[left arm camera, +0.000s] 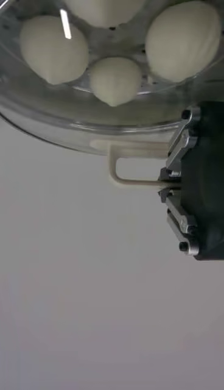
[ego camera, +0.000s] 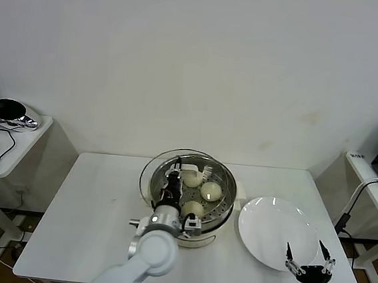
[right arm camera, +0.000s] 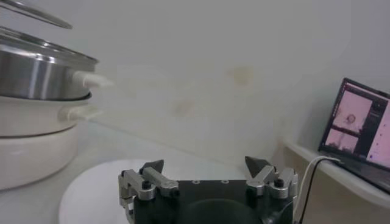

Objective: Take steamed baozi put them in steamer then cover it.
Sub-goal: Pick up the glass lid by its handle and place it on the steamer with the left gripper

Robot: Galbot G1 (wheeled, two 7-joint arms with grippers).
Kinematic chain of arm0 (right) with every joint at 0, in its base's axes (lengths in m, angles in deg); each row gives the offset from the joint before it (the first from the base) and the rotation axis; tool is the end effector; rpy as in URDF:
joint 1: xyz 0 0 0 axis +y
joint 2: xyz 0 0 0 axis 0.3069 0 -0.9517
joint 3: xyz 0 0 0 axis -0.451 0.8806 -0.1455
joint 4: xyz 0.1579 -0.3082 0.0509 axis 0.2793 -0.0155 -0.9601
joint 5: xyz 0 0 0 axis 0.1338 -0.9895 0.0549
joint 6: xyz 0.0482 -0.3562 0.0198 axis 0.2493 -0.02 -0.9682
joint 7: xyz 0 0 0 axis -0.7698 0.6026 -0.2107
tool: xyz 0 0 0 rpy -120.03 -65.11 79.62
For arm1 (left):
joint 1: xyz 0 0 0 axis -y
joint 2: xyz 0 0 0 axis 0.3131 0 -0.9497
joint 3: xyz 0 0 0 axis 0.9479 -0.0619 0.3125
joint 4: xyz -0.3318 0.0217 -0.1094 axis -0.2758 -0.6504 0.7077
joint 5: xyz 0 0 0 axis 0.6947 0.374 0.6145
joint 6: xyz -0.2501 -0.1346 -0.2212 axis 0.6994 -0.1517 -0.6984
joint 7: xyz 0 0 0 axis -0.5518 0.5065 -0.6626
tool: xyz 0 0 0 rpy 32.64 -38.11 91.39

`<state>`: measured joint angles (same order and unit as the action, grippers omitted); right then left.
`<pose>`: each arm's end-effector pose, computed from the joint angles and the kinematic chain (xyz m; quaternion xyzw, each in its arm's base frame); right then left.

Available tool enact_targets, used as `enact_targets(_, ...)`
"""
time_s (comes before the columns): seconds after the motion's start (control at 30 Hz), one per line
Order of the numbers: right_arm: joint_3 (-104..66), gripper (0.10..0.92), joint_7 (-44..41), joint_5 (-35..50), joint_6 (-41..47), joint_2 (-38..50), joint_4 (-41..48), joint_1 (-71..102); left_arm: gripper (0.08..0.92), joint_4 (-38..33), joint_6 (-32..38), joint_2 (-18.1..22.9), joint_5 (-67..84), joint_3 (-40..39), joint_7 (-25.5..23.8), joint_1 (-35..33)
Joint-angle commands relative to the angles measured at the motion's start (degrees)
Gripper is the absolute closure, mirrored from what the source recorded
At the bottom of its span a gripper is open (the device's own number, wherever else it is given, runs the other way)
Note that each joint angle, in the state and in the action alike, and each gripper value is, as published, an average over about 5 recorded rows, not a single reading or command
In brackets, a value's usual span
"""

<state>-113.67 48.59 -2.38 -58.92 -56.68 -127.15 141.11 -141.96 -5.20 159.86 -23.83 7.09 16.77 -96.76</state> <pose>0.1402 -0.1486 -0.3689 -0.0290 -0.9846 0.1684 0.0361 0.3076 -0.1524 -0.2394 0.0315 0.7279 0.6848 0.0138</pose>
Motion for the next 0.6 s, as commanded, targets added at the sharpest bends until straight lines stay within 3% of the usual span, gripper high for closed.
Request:
enact_targets(0.03, 0.00, 0.203, -0.02, -0.30, -0.16, -0.01, 0.40, -0.06, 0.853, 7.37, -0.45, 5.85, -2.72, -2.13, -1.28, 2.85)
enact_targets(0.6, 0.16, 0.203, -0.24, -0.42, -0.48, 0.34, 1.16, -0.32, 0.853, 9.49, 0.09, 6.81, -3.46, -0.90, -0.20, 1.85)
